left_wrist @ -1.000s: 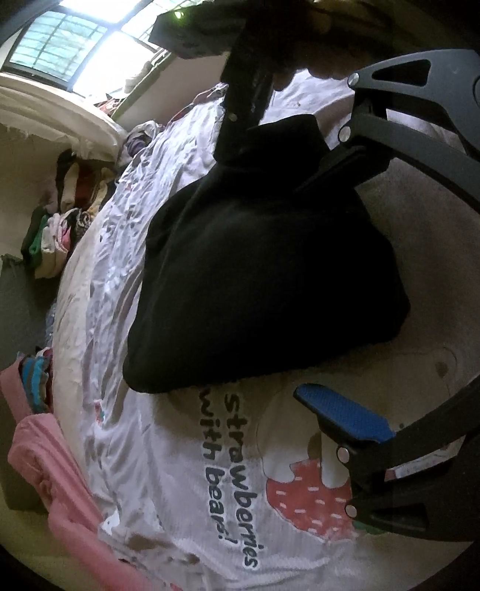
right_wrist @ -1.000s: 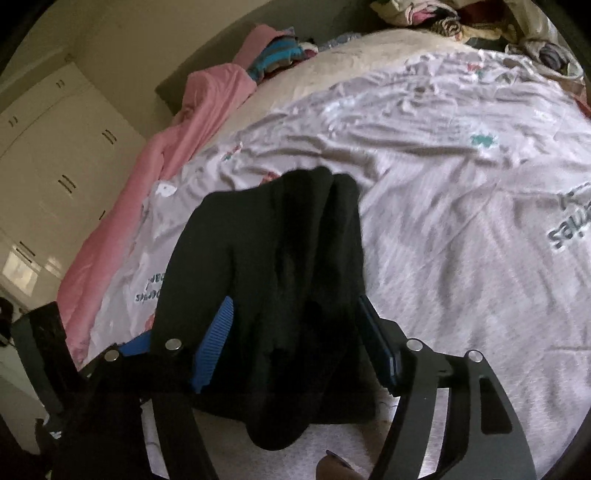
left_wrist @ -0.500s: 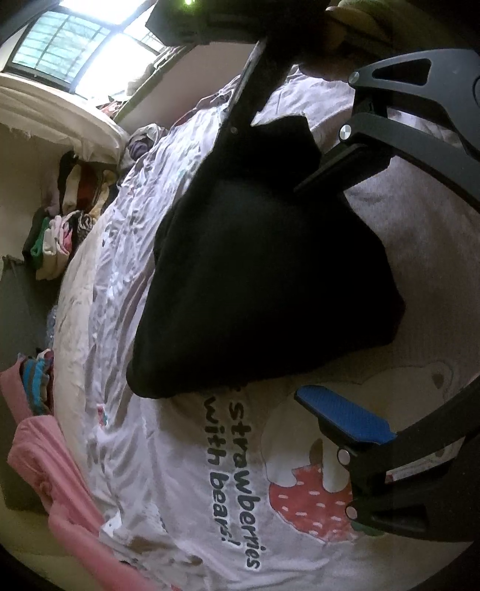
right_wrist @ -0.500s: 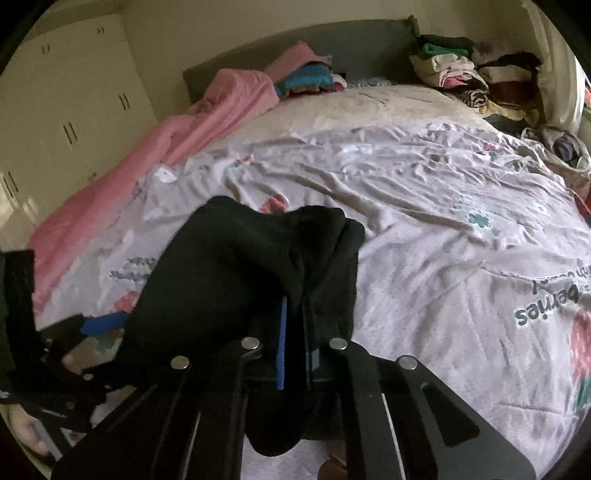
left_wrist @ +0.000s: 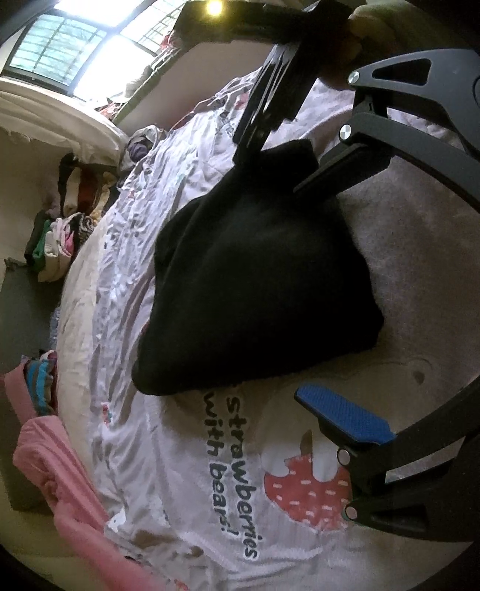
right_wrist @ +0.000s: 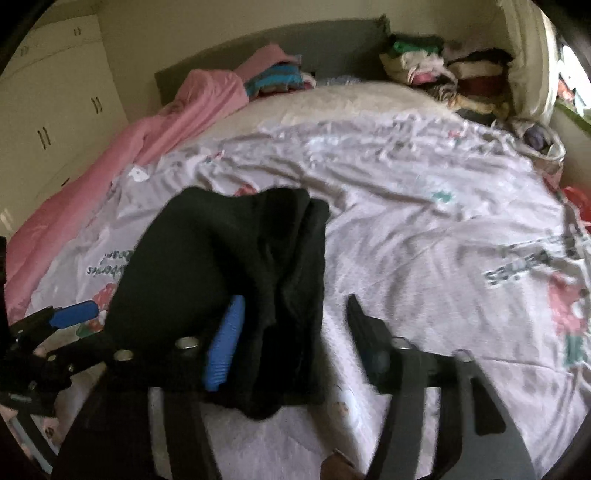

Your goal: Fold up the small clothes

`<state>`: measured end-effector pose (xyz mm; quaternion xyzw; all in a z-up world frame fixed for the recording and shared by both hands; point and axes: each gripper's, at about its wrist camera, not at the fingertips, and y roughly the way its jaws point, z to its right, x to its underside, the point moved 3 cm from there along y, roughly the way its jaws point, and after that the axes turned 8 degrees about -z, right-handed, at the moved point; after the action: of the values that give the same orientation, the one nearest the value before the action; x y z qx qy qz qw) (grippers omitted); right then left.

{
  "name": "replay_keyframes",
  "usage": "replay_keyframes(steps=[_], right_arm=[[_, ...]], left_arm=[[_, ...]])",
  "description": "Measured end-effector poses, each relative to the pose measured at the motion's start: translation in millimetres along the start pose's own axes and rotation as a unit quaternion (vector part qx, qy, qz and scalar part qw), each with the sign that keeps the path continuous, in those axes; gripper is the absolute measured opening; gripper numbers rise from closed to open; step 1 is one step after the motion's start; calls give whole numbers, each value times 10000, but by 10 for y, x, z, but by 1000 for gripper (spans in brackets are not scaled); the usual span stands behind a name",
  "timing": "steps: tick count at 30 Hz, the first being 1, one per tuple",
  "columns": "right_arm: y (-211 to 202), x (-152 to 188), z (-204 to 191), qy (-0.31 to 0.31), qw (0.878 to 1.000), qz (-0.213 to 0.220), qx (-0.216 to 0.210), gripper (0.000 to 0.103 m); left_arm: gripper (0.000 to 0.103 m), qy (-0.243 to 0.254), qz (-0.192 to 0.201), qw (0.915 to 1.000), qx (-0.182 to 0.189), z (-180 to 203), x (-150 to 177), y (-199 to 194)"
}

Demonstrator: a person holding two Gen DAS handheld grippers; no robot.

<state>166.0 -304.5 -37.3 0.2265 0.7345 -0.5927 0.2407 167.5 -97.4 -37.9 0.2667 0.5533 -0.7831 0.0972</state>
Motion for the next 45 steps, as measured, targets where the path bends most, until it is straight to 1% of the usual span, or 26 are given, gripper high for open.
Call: replay_keyframes(steps=[3,5,6,7,10,13,17,21,25,31,35,39,45], right_arm=[[-264,52,-56,-77,9994,323,90,81],[-422,88,-107,-124,9984,531,132,86],[-498,107,-125,-146,9979,613,153,91],[-569,133,-146,-166,9973,693,192,94],[-800,222,-251,-306,9945,964,270,97],[-950,321,-339,-418,9919,1141,360,98],[-1064,442,-427,-493,9894,1275,493,98],[-1121,558,-519,-623,9868,1360,617,98],[-1184,683,-584,-638,9842,1478,734,98],[-1173,889,-672,-692,9822,1514,873,99],[-1144,1042,-724,-660,9811,1544,963,99],[-1063,1184,-706,-504,9837,1437,954,99],[-941,1331,-641,-303,9856,1239,1112,99]], left_arm=[[93,28,106,9999,-6,5,22,-114],[93,60,196,9998,-41,9,48,-206],[93,68,231,9997,-51,9,60,-241],[93,72,275,9996,-66,4,81,-293],[93,112,361,9992,-129,-2,144,-406],[93,160,446,9987,-180,-8,226,-520],[93,226,541,9979,-270,-35,353,-649],[93,247,624,9971,-367,-76,511,-751],[93,270,681,9966,-372,-101,648,-800],[93,329,791,9953,-459,-115,845,-848],[93,243,867,9949,-452,-153,929,-853],[93,188,924,9944,-479,-184,1010,-850],[93,242,832,9948,-529,-206,1099,-756]])
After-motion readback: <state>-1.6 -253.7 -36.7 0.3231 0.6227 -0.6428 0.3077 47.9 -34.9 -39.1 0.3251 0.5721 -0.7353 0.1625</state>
